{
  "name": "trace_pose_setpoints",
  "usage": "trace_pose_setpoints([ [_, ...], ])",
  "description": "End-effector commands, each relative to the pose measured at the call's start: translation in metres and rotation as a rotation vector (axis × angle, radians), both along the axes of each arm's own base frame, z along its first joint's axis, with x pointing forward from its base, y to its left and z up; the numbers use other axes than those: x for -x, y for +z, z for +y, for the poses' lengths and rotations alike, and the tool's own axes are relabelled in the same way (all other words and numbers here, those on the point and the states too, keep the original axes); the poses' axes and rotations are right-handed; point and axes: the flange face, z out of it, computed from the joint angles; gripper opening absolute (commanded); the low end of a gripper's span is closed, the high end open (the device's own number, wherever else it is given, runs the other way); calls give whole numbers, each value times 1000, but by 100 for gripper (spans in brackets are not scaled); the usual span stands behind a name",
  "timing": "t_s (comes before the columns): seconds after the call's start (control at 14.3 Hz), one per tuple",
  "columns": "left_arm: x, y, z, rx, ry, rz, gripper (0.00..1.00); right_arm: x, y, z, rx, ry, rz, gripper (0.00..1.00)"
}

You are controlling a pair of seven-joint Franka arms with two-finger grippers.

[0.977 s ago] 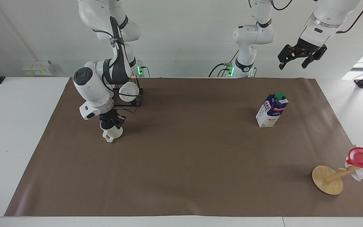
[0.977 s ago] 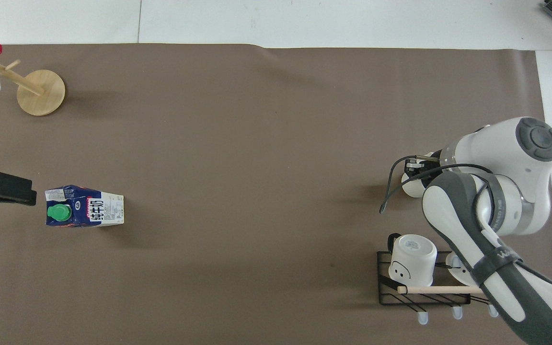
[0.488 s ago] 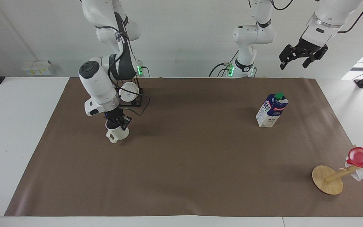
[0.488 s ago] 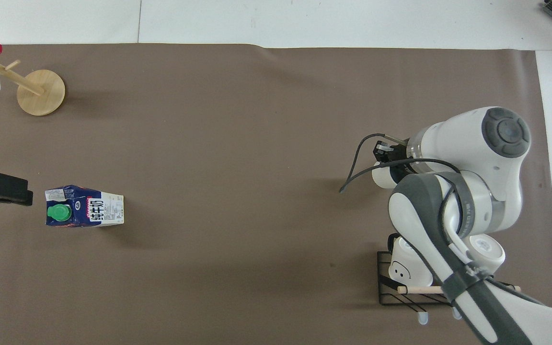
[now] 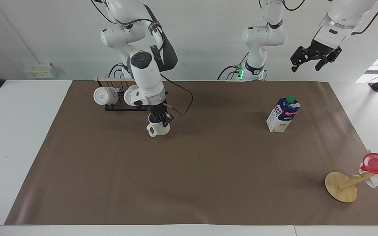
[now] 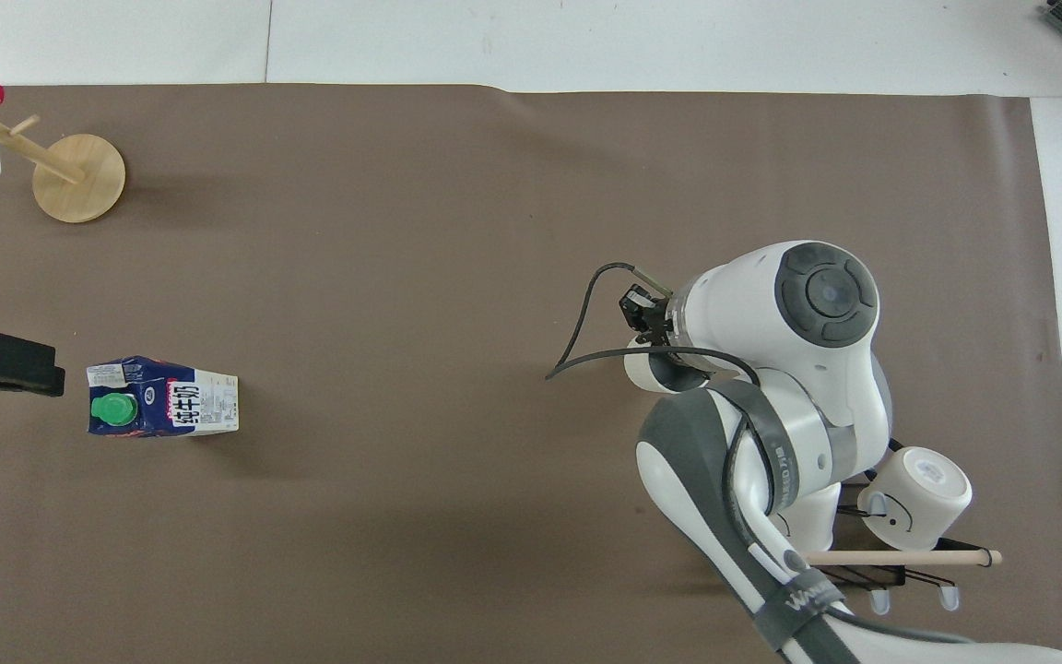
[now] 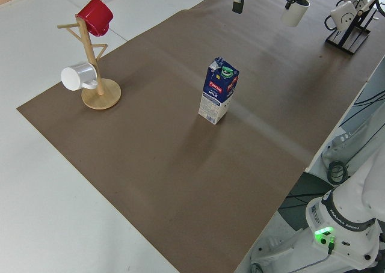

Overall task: Place cup and milk on table
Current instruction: 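Carry the mug toward the table center while the left gripper reaches the carton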

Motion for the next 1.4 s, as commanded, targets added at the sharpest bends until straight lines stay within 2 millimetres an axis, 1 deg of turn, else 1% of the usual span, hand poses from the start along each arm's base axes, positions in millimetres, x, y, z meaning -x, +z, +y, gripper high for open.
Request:
trace_pose_setpoints([
  [0.0, 5, 1, -4, 1, -8, -20, 100, 11, -3, 34, -5, -42, 0, 0],
  [0.07, 3, -6, -3, 1, -8, -22, 100, 15, -7, 43, 8, -47, 1, 0],
  [0.14, 7, -16, 1, 1, -6, -24, 100, 16, -7, 45, 10, -65, -3, 0],
  [0.21, 10, -28, 6, 2, -2, -34, 100, 18, -10, 52, 5, -77, -7, 0],
  [0.28, 15, -39, 6, 3, -4, -54, 100, 27, -14, 68, 11, -60, 0, 0],
  [0.35, 18, -52, 7, 5, -22, -73, 100, 35, -20, 76, 35, -41, -1, 0],
  [0.49, 22, -76, 17, 6, -24, -103, 100, 39, -34, 85, 73, -60, -5, 0],
  [0.56, 22, -86, 18, 6, -35, -114, 100, 45, -41, 96, 82, -47, -5, 0],
  [0.63, 21, -91, 24, 6, -32, -121, 100, 48, -45, 100, 85, -37, -7, 0],
  [0.7, 20, -98, 29, 5, -24, -122, 100, 47, -45, 99, 88, -33, -8, 0],
  [0.84, 20, -112, 29, 5, -24, -127, 100, 49, -47, 100, 93, -16, -6, 0],
  [0.91, 20, -120, 29, 5, -26, -128, 100, 53, -50, 103, 97, 11, -5, 0],
  [0.98, 20, -127, 29, 5, -29, -134, 100, 61, -55, 112, 103, 35, 2, 0],
  [1.05, 19, -133, 29, 5, -29, -142, 100, 62, -56, 113, 102, 35, 0, 0],
  [1.19, 15, -137, 29, 6, -29, -156, 100, 62, -55, 114, 98, 38, -5, 0],
  [1.33, 14, -145, 28, 6, -31, -170, 100, 61, -56, 113, 94, 47, -12, 0],
])
